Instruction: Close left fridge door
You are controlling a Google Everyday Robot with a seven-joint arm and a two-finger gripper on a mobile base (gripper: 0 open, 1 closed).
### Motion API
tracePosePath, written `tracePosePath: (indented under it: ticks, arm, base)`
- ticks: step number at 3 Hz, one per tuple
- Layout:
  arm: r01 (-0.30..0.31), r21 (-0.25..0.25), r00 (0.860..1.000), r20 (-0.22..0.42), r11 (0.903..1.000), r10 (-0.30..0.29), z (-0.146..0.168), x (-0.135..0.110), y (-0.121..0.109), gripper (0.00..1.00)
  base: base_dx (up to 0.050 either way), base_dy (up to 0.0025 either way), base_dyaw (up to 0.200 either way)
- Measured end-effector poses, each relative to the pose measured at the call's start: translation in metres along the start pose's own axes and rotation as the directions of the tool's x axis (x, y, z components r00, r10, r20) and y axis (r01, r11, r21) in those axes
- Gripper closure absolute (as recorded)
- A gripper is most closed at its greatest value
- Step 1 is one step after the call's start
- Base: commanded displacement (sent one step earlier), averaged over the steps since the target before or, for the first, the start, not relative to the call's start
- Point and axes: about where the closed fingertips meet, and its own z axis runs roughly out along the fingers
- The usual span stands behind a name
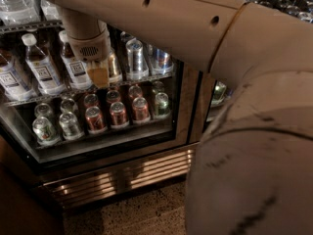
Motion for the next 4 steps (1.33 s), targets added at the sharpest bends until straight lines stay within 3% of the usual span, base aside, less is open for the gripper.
tracePosePath:
  ticks: [1, 2, 3, 4]
  arm:
    - [-0.007, 0.059, 1.000, 0.016, 0.9982, 0.006, -0.004, 0.003, 0.017, 1.00]
    - [-0.007, 0.070, 1.000, 0.020, 0.9975, 0.006, -0.006, 0.003, 0.019, 1.00]
    - [-0.023, 0.105, 0.997, 0.080, 0.9942, 0.015, -0.016, -0.006, 0.047, 1.00]
    - [-0.025, 0.116, 0.989, 0.146, 0.9930, 0.008, -0.012, -0.024, 0.108, 1.00]
  base:
    - [0.000, 0.00000, 0.000]
    - [0.000, 0.00000, 0.000]
    - [0.000, 0.00000, 0.000]
    - [0.000, 0.00000, 0.000]
